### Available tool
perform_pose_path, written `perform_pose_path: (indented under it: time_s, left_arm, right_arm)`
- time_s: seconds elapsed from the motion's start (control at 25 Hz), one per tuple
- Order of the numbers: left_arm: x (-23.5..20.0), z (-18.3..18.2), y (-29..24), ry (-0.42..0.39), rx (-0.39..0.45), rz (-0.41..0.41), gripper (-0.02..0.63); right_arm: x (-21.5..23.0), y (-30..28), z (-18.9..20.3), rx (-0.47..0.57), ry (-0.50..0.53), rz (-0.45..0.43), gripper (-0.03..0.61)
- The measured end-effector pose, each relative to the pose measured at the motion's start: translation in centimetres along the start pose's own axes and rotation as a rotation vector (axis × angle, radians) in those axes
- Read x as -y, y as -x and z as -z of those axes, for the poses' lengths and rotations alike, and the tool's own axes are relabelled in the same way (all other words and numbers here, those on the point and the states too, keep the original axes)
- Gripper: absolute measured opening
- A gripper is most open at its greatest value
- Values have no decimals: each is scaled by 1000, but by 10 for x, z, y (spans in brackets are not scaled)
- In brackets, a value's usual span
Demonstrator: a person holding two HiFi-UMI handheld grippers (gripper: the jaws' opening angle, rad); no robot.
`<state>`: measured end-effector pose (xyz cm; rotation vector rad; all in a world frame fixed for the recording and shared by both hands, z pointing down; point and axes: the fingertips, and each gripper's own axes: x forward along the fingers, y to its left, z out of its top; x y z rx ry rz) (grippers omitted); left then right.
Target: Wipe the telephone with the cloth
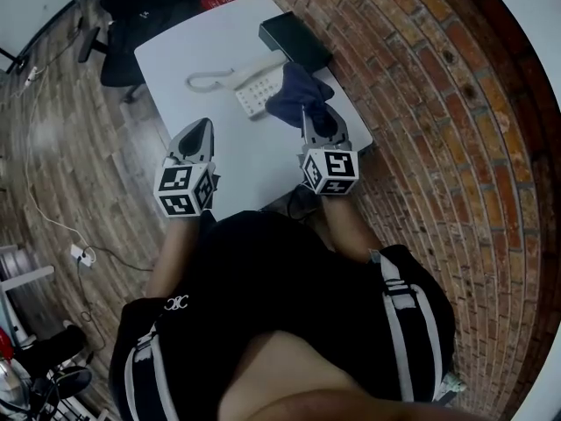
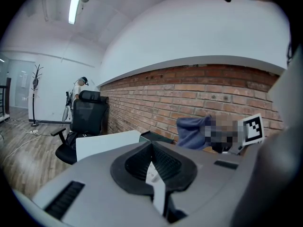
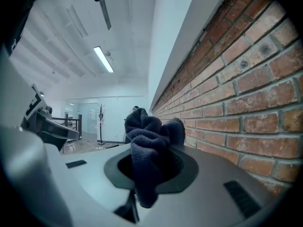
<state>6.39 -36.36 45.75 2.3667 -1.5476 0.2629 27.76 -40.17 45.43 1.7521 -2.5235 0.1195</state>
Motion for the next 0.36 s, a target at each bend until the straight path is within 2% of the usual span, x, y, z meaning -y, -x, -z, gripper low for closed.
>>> perform_pose_path:
  time_s: [0.36]
  left_arm:
    - [-11, 1, 12, 9, 10, -37, -6]
  right_arm:
    - [-8, 0, -5, 8, 7, -23, 48]
